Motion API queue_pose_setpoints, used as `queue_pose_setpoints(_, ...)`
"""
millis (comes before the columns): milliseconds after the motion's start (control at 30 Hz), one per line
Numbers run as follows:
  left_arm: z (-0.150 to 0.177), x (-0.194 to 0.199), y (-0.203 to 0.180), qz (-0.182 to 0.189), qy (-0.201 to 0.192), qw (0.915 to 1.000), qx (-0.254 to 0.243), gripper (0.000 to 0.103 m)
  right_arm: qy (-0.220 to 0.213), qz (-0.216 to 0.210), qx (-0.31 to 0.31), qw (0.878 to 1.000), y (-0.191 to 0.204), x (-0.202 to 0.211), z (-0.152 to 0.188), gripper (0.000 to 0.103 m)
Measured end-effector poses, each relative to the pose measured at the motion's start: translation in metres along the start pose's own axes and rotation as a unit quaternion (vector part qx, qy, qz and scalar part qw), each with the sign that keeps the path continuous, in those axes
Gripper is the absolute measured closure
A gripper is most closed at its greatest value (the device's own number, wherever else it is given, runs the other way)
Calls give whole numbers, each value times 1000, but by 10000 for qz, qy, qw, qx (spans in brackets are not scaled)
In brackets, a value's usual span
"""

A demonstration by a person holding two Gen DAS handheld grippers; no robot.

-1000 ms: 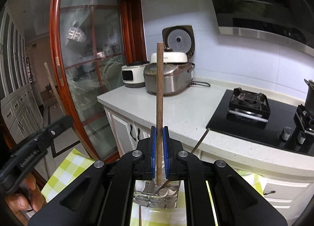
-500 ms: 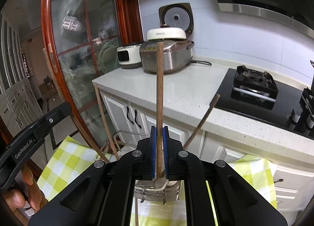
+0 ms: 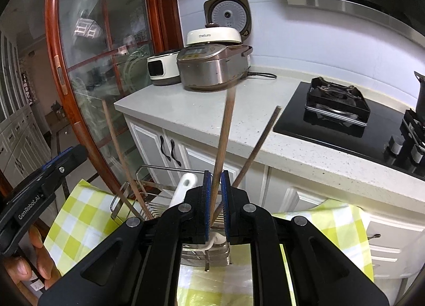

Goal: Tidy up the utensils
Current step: 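Lower both chopsticks into the wire rack and open both tools, then move both open tools back over the chopsticks on the table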

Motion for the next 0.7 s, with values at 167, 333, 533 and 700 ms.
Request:
queue_pose_setpoints(167,0,17,7,-75,-68,9999,53,74,-255,88,-51,9996,-10,19,-7,49)
queue_pose_setpoints(333,9,43,16,-183,-115,9997,151,63,-492,219,-155,9984,-26,47,-6,45)
queue_pose_setpoints(533,49,71,28,-326,182,9990,248,58,-657,485,-222,9964,-51,80,27,32)
queue_pose_setpoints(700,99,82,29,-478,636,9967,189,58,-199,551,-255,9980,-63,72,77,32)
Point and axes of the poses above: each gripper's, at about its wrist camera, not at the fingertips, and x roughly against the way its jaws point, y to its left, z to its underside, the point moved 7 cm from there along -x, roughly the way its jaws point, and after that the axes turned 5 degrees about -x, right-handed, at the moved point
